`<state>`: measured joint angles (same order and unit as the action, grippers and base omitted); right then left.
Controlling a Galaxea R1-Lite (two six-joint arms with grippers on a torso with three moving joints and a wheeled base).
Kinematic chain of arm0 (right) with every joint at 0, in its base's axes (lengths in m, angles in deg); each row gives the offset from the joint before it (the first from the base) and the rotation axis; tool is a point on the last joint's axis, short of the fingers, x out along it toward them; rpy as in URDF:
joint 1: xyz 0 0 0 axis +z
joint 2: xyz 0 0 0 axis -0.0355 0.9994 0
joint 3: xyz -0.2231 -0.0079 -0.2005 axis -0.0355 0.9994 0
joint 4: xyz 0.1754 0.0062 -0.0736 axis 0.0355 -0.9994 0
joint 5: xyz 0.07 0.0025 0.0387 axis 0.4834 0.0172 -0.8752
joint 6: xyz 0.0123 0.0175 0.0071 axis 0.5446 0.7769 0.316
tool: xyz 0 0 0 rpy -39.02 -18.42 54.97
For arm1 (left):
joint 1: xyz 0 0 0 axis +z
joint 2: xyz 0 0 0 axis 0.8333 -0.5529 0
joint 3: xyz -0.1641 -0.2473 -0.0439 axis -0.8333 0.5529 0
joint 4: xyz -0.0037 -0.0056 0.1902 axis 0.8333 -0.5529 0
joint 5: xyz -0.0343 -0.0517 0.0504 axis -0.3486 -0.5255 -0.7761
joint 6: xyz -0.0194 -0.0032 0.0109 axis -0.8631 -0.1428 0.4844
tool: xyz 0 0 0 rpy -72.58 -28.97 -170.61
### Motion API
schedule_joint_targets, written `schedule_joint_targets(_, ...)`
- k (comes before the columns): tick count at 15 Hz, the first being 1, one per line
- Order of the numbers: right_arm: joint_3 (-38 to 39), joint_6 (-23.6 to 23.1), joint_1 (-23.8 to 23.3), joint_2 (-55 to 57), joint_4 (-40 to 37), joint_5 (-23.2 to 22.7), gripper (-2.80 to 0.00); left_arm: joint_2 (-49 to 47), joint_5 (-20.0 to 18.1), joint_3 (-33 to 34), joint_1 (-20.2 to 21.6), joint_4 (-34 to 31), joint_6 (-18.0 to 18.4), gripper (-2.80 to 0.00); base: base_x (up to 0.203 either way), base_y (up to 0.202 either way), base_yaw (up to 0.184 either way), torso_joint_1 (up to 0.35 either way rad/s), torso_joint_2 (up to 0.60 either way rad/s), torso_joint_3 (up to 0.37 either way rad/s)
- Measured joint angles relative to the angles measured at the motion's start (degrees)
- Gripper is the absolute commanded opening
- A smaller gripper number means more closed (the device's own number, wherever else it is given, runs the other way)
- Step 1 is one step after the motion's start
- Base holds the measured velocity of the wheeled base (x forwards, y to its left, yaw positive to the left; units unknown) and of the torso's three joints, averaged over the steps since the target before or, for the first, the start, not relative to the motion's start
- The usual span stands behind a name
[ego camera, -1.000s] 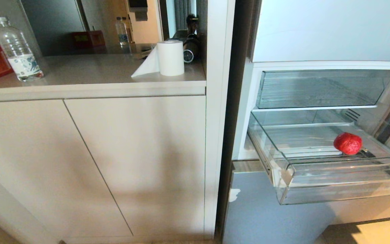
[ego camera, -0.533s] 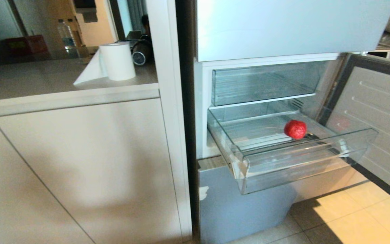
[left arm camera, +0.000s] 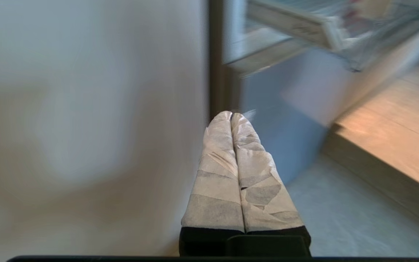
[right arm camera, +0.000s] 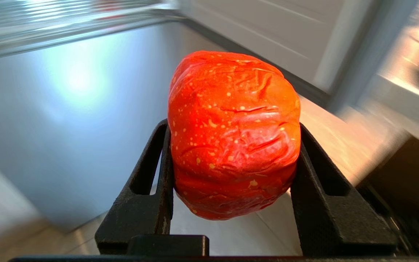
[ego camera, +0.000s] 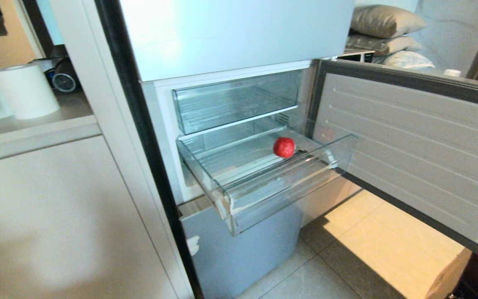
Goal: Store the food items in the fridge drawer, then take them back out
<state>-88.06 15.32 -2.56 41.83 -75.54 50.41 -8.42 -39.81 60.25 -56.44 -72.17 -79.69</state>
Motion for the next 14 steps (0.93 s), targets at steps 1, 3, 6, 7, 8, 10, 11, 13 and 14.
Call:
schedule_joint_targets(1,0.0,0.95,0.0,0.0,0.07,0.16,-2.8,0.0,0.0,0.0,0.0,0.0,-0.02,-2.8,0.002,0.01,-0.176,0.0,0.01,0.005)
schedule_joint_targets(3,0.0,2.35,0.0,0.0,0.13,0.45,-2.8,0.0,0.0,0.0,0.0,0.02,-0.02,-2.8,0.003,0.008,-0.145,-0.003,0.0,0.002)
schedule_joint_targets(6,0.0,2.71,0.01,0.31,0.36,0.5,-2.8,0.0,0.0,0.0,0.0,0.0,0.0,-2.8,0.0,0.003,-0.031,0.001,0.0,0.001)
schedule_joint_targets(7,0.01,3.07,0.01,1.09,0.81,0.67,-2.8,0.0,0.0,0.0,0.0,0.0,0.0,-2.8,0.0,0.0,0.0,0.0,0.0,0.0)
schedule_joint_targets(8,0.04,3.81,-0.04,2.64,2.11,1.39,-2.8,0.0,0.0,0.0,0.0,0.02,-0.02,-2.8,0.0,0.0,0.0,0.0,0.0,0.0)
schedule_joint_targets(10,-1.79,5.95,-1.28,8.66,7.37,4.28,-2.8,0.0,0.0,0.0,0.0,0.02,-0.03,-2.8,0.0,0.0,0.0,0.0,0.0,0.0)
schedule_joint_targets(11,-3.5,7.49,-3.28,13.52,10.63,5.87,-2.8,0.0,0.0,0.0,0.0,0.0,0.0,-2.8,0.0,0.0,0.0,0.0,0.0,0.0)
schedule_joint_targets(13,-7.18,10.02,-10.72,22.85,15.69,7.94,-2.8,0.0,0.0,0.0,0.0,0.02,-0.01,-2.8,0.0,0.0,0.0,0.0,0.0,0.0)
schedule_joint_targets(14,-9.19,11.09,-17.56,28.1,17.5,8.29,-2.8,0.0,0.0,0.0,0.0,0.01,-0.02,-2.8,0.0,0.0,0.0,0.0,0.0,0.0)
